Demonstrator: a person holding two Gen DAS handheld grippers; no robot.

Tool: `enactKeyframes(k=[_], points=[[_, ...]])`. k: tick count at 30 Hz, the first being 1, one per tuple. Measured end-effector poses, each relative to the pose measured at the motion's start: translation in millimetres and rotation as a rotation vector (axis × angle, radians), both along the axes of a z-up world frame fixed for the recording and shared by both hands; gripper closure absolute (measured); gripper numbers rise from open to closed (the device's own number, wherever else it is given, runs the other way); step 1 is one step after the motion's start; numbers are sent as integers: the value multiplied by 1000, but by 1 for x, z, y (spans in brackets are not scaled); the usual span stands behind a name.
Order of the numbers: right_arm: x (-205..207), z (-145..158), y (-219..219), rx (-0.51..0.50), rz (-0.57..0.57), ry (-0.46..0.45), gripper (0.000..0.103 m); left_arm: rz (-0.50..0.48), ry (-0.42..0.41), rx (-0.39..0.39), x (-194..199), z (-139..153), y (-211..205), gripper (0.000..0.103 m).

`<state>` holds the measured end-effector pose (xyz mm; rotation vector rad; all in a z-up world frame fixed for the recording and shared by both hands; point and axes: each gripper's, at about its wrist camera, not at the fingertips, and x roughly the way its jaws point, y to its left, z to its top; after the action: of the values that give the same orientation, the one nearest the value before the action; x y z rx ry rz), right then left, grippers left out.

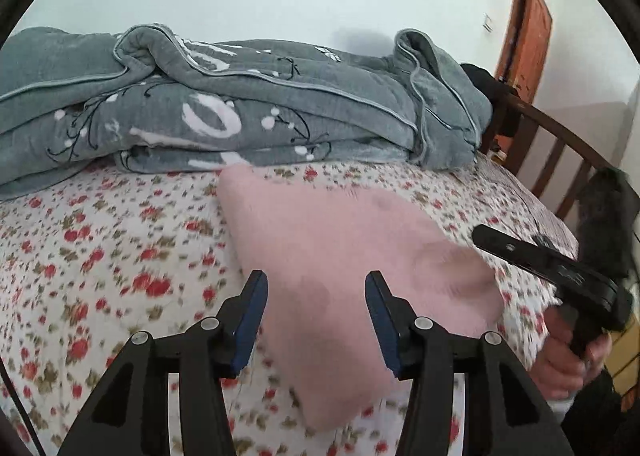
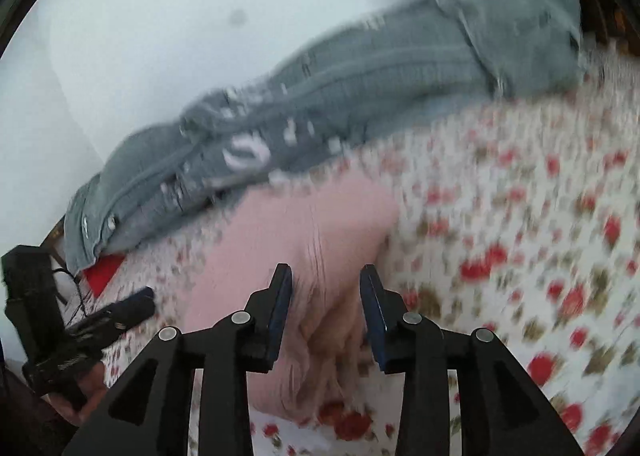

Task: Fold small clothes

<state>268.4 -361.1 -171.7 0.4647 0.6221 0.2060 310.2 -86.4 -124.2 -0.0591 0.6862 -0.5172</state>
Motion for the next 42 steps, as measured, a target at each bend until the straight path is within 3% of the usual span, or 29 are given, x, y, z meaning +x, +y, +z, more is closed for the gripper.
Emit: enactKeyframes(k=[3, 5, 6, 8, 11, 15, 19, 20, 23, 25, 29, 31, 34, 35, 36, 38, 42], points=[[9, 4, 9, -17, 21, -39, 76, 10, 28, 24, 15, -5, -15, 53], [21, -12, 16, -52, 26, 14, 88, 3, 74, 84, 23, -21, -26, 52], [26, -26, 18, -94, 22, 62, 88, 9, 105, 131, 26, -35, -32, 48], [28, -46, 15, -114, -3, 114, 85, 19, 92, 141, 22, -46, -34, 43], [25, -50, 0, -48, -5, 137, 83, 12, 135, 93, 26, -40, -27, 43], [24, -33, 2, -97, 10, 132, 80, 0, 160, 0, 32, -28, -8, 42], [36, -15, -4, -4, -11, 108, 51, 30, 204, -30, 46, -34, 7, 41], [42, -16, -6, 29, -9, 119, 51, 26, 229, -54, 51, -39, 9, 40], [59, -31, -4, 89, 1, 181, 51, 5, 298, -157, 62, -54, 19, 38], [64, -49, -5, 111, 5, 223, 44, -9, 341, -206, 69, -64, 21, 37], [66, -70, -20, 257, 15, 243, 42, -50, 462, -313, 87, -89, 14, 35], [69, -73, -20, 266, 19, 251, 41, -34, 493, -348, 92, -93, 11, 40], [75, -73, -14, 247, 35, 263, 39, 4, 478, -340, 87, -86, 11, 57], [76, -73, -14, 260, 40, 265, 56, 16, 467, -338, 84, -81, 12, 61], [77, -74, -14, 296, 63, 260, 65, 25, 452, -323, 80, -75, 12, 62], [75, -75, -14, 381, 65, 262, 73, 23, 440, -314, 73, -64, 18, 64], [56, -53, 11, 355, 105, 218, 80, 47, 365, -260, 51, -37, 44, 64]])
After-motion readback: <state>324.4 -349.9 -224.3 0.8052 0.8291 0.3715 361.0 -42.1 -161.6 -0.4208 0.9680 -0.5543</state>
